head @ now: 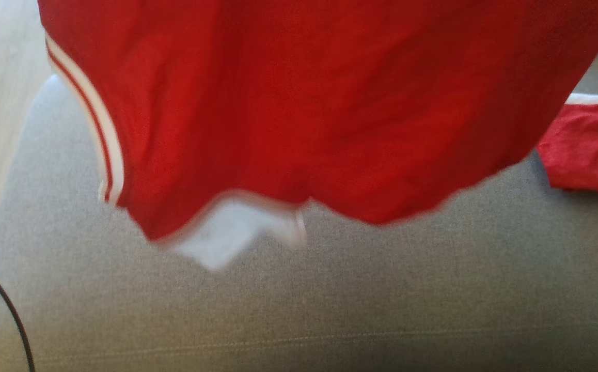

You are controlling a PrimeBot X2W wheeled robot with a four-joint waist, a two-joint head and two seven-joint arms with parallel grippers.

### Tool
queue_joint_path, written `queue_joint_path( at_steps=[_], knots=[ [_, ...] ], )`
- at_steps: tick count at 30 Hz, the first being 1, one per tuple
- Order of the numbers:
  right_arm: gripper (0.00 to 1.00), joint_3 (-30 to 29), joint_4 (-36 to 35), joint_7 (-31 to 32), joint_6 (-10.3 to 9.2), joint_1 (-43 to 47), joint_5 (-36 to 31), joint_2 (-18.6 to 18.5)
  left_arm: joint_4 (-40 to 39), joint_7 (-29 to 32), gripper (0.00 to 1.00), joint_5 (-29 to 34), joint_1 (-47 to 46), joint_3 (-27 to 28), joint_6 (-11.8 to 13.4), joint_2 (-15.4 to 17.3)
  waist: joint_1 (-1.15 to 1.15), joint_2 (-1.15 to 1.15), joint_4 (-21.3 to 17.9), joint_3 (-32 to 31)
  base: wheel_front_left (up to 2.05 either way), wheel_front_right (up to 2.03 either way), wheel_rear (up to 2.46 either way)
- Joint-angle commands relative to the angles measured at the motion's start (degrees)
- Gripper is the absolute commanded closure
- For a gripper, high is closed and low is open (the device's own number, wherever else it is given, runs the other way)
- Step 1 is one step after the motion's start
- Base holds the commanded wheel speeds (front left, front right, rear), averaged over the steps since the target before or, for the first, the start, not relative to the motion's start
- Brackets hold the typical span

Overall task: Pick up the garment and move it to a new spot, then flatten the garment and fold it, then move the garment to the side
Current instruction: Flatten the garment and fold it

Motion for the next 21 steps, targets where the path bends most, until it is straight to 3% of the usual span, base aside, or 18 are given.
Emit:
queue_joint_path(
  at_steps=[1, 7, 11, 17, 21],
  knots=[
    [1.00, 1.4, -0.7, 1.0, -0.02, -3.9, -0.1, -0.1, 0.3, 0.9, 1.00, -0.5, -3.8, 0.5, 0.1, 2.9, 0.00, 0.00, 0.1, 1.4, 0.00, 0.00, 0.00],
    [1.00, 4.1, 6.5, 2.0, -0.02, -12.4, -3.4, 1.3, 9.3, 2.4, 1.00, -1.6, -13.4, -5.8, 0.1, 4.7, 0.00, 0.00, 0.4, 8.8, 0.00, 0.00, 0.00],
    [1.00, 6.4, 13.0, -0.6, -0.02, -18.9, -6.6, 2.9, 16.9, 0.4, 1.00, -0.9, -20.7, -7.7, 0.1, 4.4, 0.00, 0.00, 0.3, 14.6, 0.00, 0.00, 0.00],
    [1.00, 8.0, 20.7, -7.3, -0.02, -27.4, -9.2, 4.7, 26.3, -2.8, 1.00, 1.1, -30.4, -7.6, 0.4, 2.8, 0.00, 0.00, -0.3, 21.2, 0.00, 0.00, 0.00],
    [1.00, 11.2, 24.1, -17.5, -0.02, -33.5, -12.7, 4.5, 29.5, -6.0, 1.00, 3.2, -37.3, -5.9, 1.3, 2.1, 0.00, 0.00, -0.9, 25.7, 0.00, 0.00, 0.00]
  ],
)
